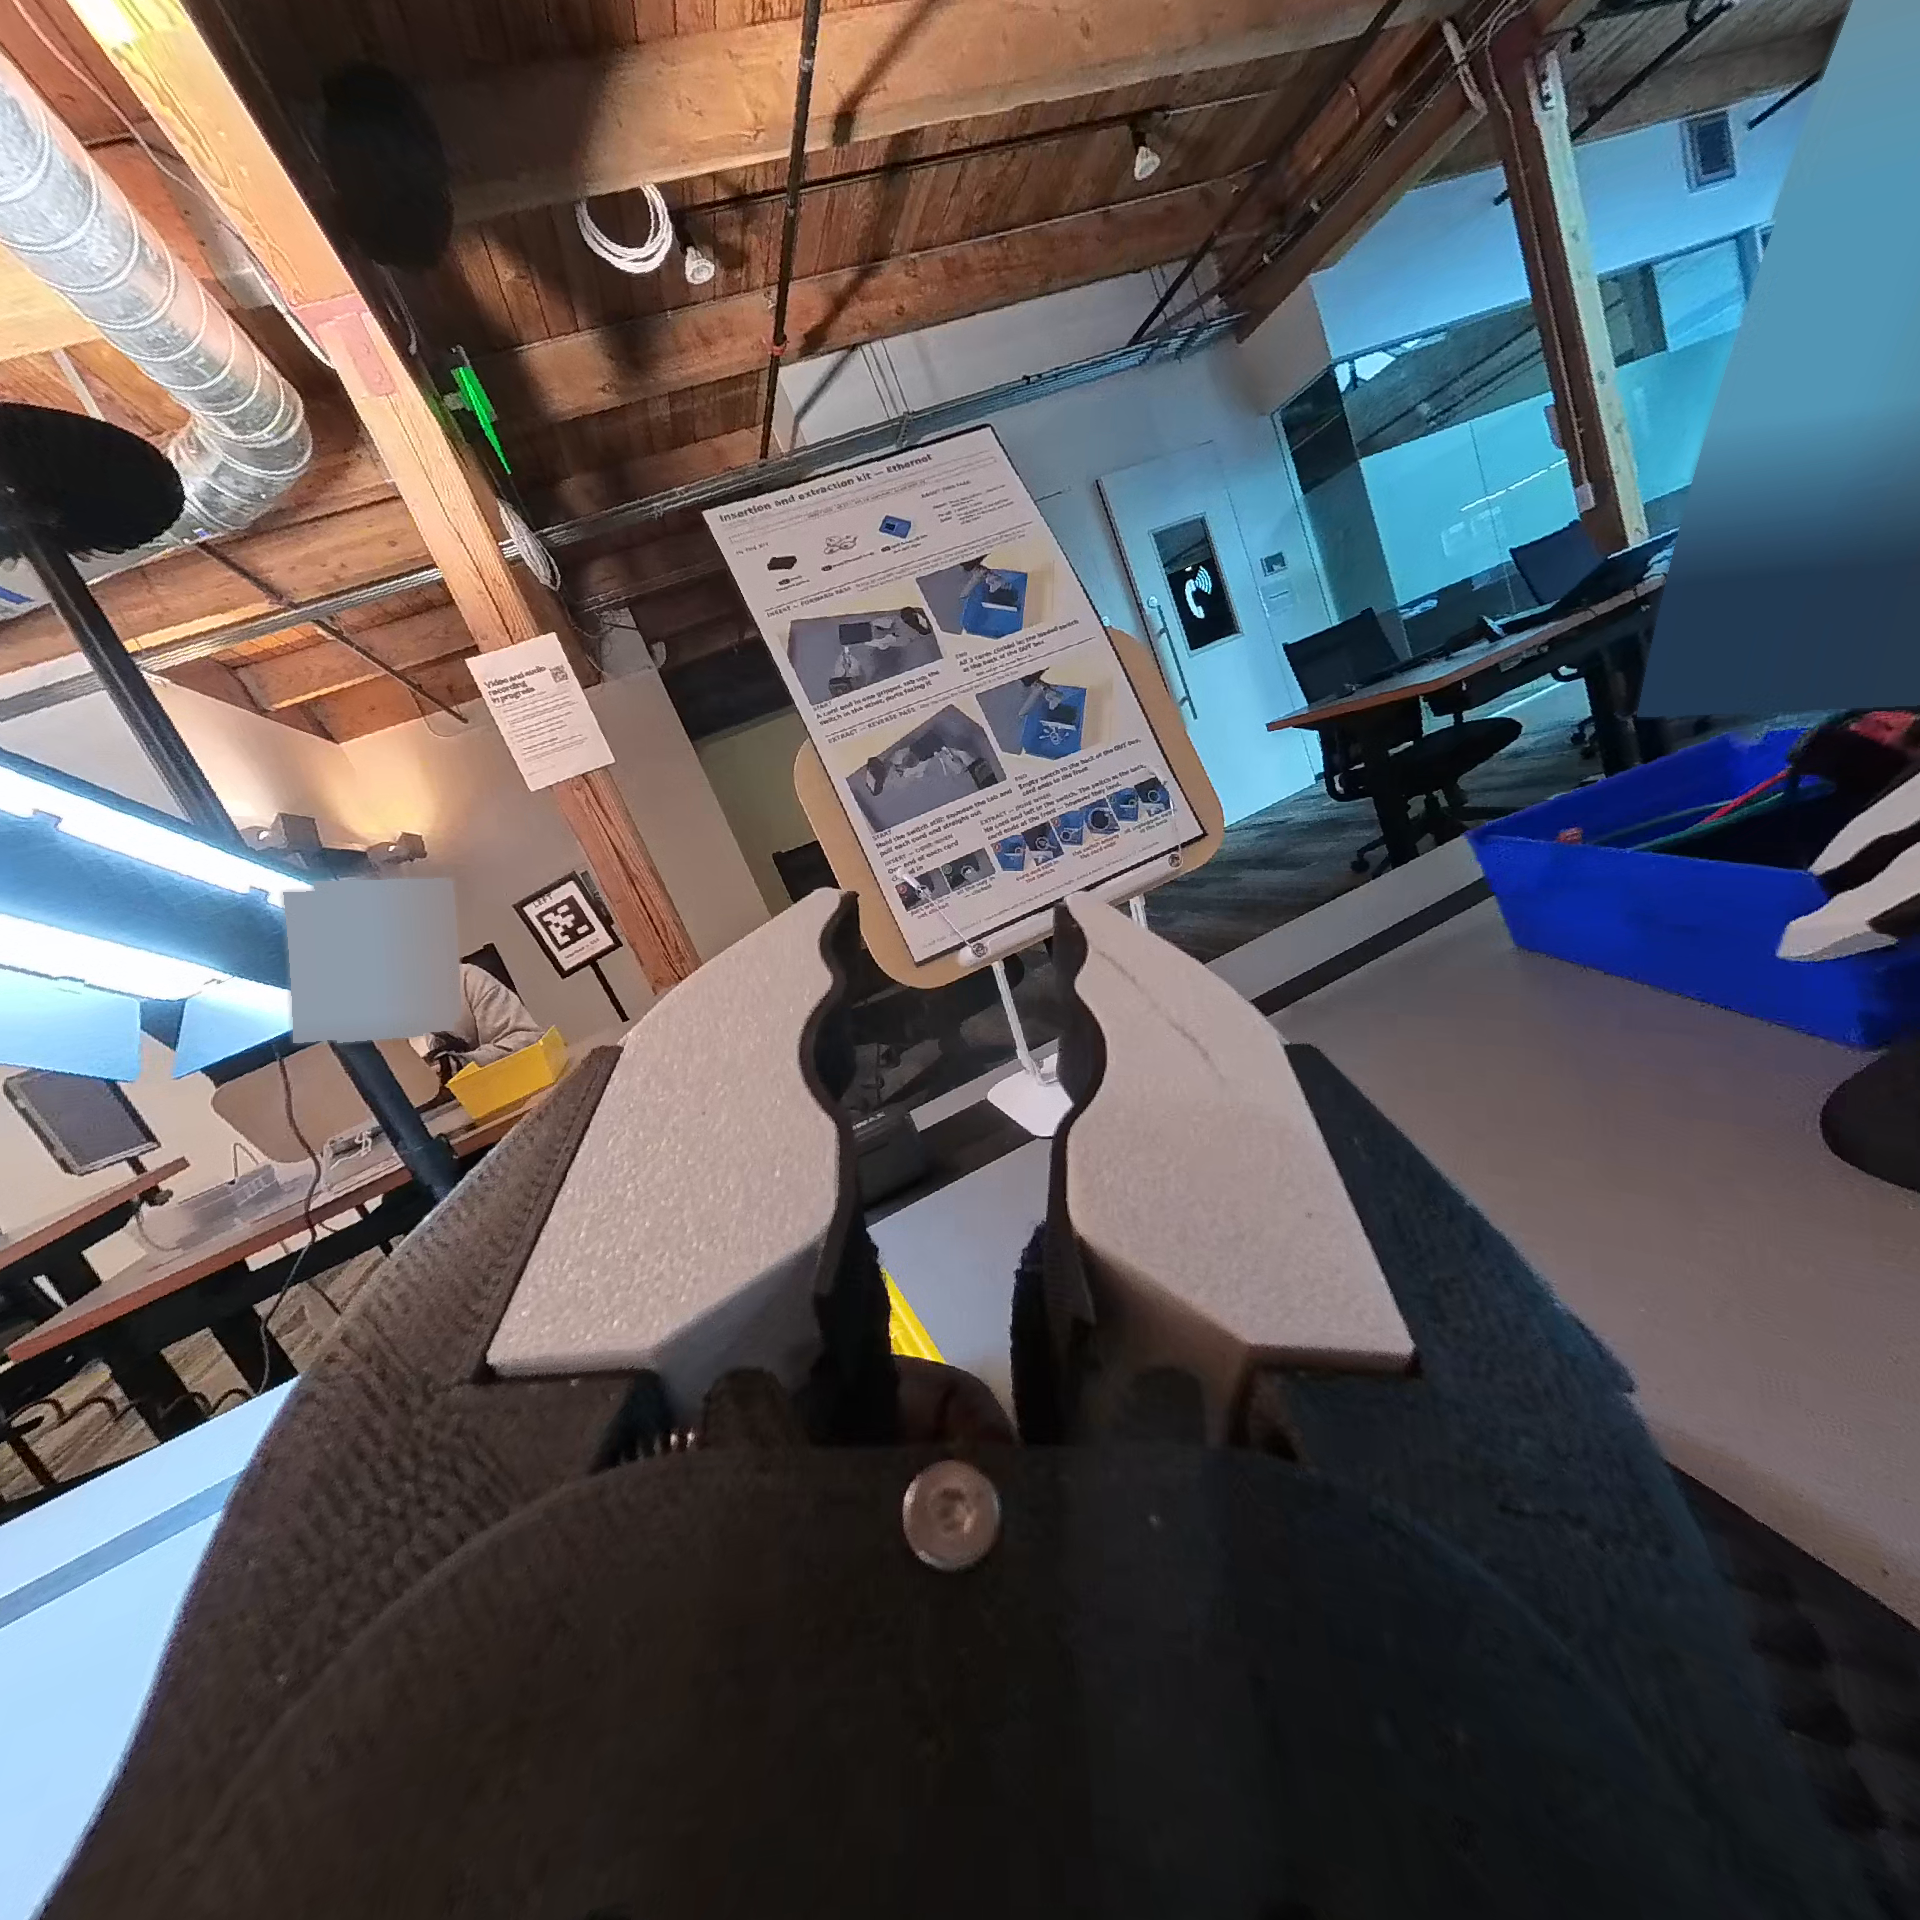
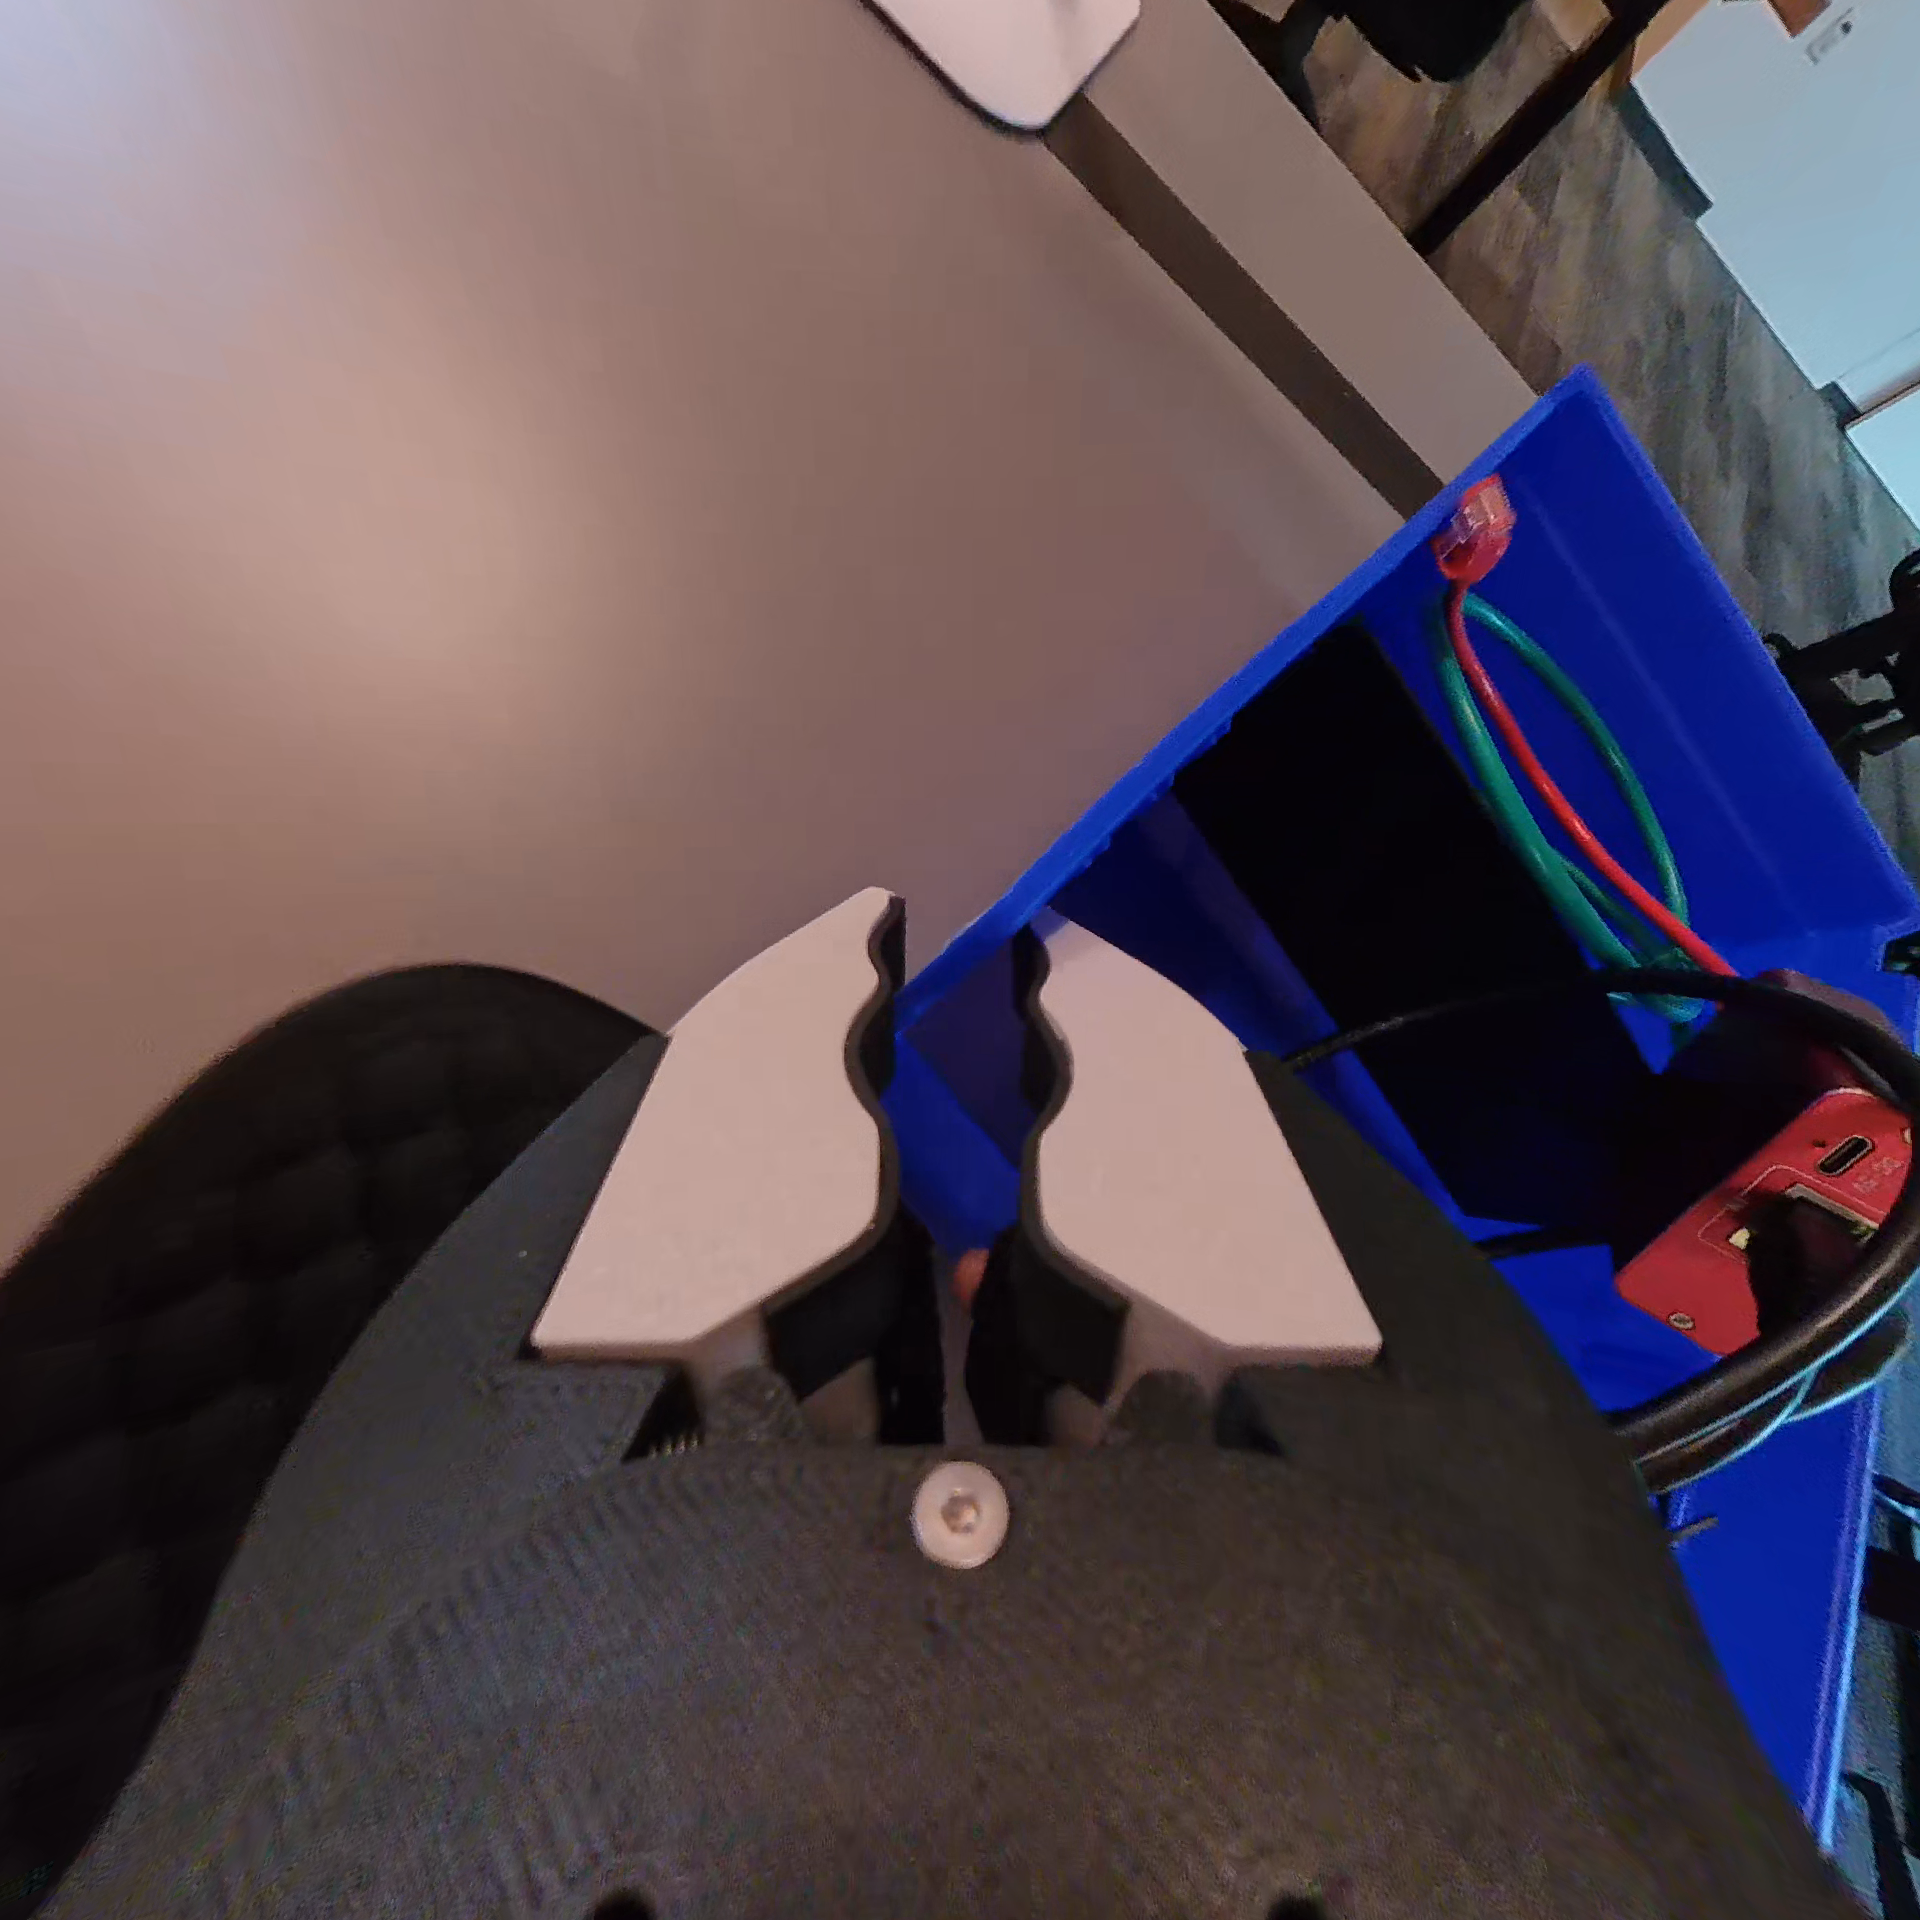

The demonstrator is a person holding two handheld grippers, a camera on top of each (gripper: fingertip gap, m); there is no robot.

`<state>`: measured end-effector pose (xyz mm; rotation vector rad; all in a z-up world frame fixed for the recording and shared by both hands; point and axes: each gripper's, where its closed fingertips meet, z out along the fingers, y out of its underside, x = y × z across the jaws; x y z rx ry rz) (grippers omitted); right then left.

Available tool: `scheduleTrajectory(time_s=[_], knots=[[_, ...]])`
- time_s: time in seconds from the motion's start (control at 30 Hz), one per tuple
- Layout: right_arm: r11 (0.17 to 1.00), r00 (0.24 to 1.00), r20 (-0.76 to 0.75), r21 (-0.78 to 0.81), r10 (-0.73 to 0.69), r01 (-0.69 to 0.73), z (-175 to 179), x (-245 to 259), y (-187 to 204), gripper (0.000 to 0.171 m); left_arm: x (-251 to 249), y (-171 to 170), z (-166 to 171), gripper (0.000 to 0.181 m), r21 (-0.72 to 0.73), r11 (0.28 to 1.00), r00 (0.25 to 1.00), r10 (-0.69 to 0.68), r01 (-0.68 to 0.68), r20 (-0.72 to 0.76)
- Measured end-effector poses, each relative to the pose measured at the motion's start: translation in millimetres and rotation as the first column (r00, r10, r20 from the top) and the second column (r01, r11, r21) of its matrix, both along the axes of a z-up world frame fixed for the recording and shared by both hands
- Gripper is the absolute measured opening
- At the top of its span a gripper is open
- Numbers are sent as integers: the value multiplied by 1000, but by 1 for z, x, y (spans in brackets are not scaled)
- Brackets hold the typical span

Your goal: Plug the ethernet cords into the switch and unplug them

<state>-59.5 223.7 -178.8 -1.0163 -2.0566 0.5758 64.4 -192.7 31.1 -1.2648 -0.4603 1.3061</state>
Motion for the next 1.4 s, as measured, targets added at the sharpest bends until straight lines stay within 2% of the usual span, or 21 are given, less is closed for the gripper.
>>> scheduleTrajectory(time_s=[0.23, 0.43, 0.63, 0.83, 0.93, 1.0, 1.03, 1.07, 1.1, 1.13, 1.23, 1.33, 1.4], knots=[[998, 998, -7, -19, 68, -68, 1, -13, -71, 21, 2, -7, 1, 35, 6, 1000, 1000, 17, -17, -6], [980, 979, -43, -16, 200, -201, 1, -18, -152, 22, 6, -20, 4, 35, 10, 999, 999, 49, -48, -18], [936, 934, -65, -4, 350, -351, 1, -19, -230, 25, 11, -48, 6, 35, 29, 992, 992, 124, -123, -29], [862, 859, -92, -11, 503, -506, 1, -16, -299, 28, 17, -80, 6, 35, 71, 978, 980, 196, -194, -21], [814, 815, -115, -71, 568, -577, 2, -12, -326, 30, 17, -96, 2, 35, 91, 968, 972, 235, -233, -2], [735, 746, -126, -131, 654, -666, -1, -4, -347, 37, 15, -106, -2, 35, 102, 962, 967, 255, -255, 16], [668, 686, -129, -158, 716, -727, -4, 5, -358, 51, 13, -111, -6, 35, 105, 957, 963, 267, -269, 31], [619, 643, -142, -177, 753, -765, -5, 12, -365, 57, 9, -119, -13, 36, 106, 951, 956, 286, -291, 59], [595, 623, -174, -189, 763, -781, -2, 16, -369, 55, 3, -129, -21, 36, 104, 940, 944, 316, -325, 98], [588, 619, -213, -196, 756, -785, 3, 18, -370, 51, -3, -143, -32, 38, 104, 922, 923, 359, -374, 139], [567, 604, -325, -210, 728, -796, 24, 26, -371, 54, -22, -194, -78, 48, 108, 843, 825, 478, -527, 300], [512, 581, -401, -275, 708, -814, 42, 41, -376, 55, -41, -222, -140, 61, 114, 817, 734, 435, -565, 521], [461, 550, -426, -302, 718, -835, 46, 54, -383, 55, -50, -232, -174, 63, 105, 799, 667, 414, -593, 619]])
